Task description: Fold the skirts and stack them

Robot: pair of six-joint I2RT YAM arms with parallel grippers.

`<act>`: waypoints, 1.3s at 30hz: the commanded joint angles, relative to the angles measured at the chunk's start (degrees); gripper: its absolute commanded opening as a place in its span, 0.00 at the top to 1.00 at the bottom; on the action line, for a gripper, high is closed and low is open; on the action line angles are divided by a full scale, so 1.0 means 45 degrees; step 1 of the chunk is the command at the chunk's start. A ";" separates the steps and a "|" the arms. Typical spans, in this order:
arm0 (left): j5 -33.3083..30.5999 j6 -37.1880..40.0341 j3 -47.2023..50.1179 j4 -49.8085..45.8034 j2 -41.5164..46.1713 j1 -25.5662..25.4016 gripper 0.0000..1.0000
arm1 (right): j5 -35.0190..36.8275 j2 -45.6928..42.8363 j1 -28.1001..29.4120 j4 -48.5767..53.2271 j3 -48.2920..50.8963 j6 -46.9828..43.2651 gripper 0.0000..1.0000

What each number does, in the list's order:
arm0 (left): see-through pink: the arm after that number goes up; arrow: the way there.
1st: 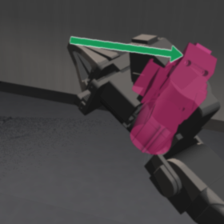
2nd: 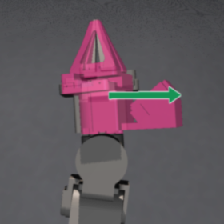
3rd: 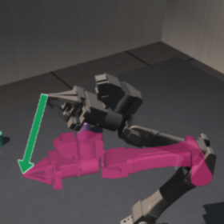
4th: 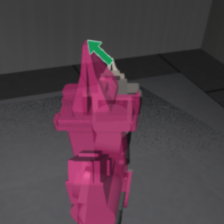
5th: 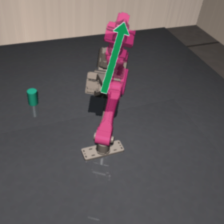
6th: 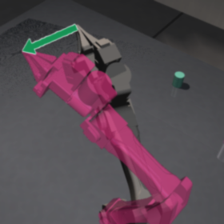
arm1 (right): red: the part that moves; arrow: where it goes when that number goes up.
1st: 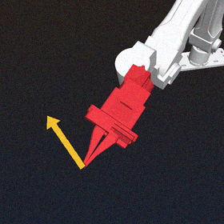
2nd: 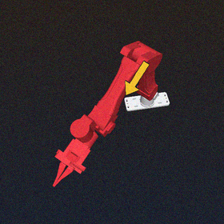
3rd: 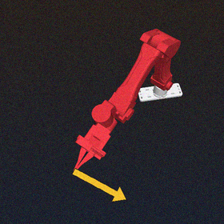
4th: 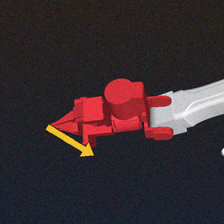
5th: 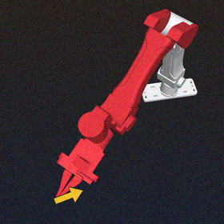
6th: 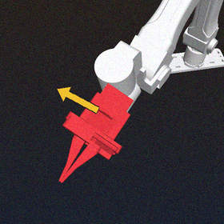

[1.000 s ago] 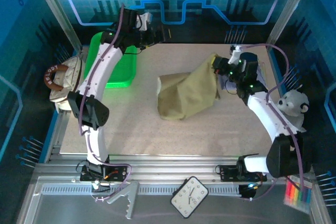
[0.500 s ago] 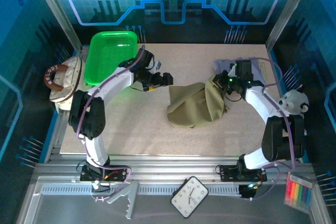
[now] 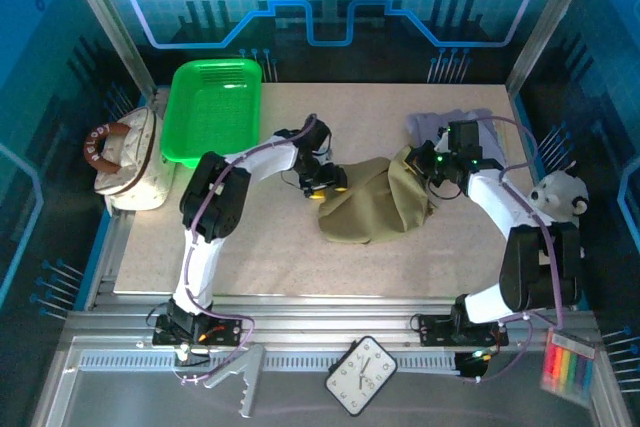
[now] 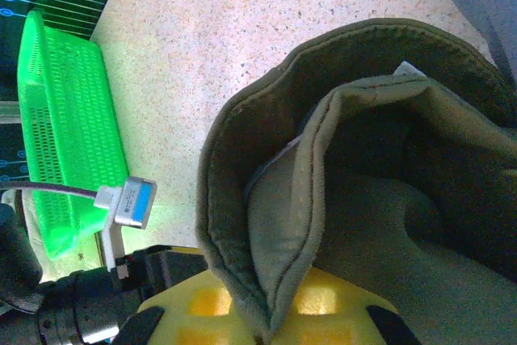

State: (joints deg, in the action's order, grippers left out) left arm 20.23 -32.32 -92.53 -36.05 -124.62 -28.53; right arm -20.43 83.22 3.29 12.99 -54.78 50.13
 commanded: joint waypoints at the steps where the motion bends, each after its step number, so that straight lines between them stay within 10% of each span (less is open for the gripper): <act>1: 0.1032 -0.0895 0.0350 -0.0203 0.0060 -0.0321 0.55 | -0.0109 -0.0400 -0.0147 0.0237 0.0170 -0.0082 1.00; 5: 0.0966 -0.1457 0.0556 0.0218 0.0871 -0.0146 1.00 | -0.0352 -0.0746 -0.0221 0.0116 0.0119 0.0129 1.00; 12: 0.0598 -0.3070 0.2910 0.3546 0.5235 0.1798 1.00 | -0.0401 -0.2445 -0.0246 0.0045 0.0335 0.0207 1.00; 18: -0.1249 -0.1535 0.1988 0.2357 0.7906 0.2561 1.00 | -0.1531 -0.3703 -0.0174 -0.1764 0.0578 0.0796 1.00; 39: -0.2492 0.1015 -0.2216 -0.0780 1.0169 0.3060 1.00 | -0.2153 -0.5794 -0.0162 0.0343 -0.1181 -0.1417 0.99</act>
State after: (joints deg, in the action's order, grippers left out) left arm 10.63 -31.31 -97.69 -38.72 -84.55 -15.16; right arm -28.60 60.38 2.90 12.03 -56.23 48.31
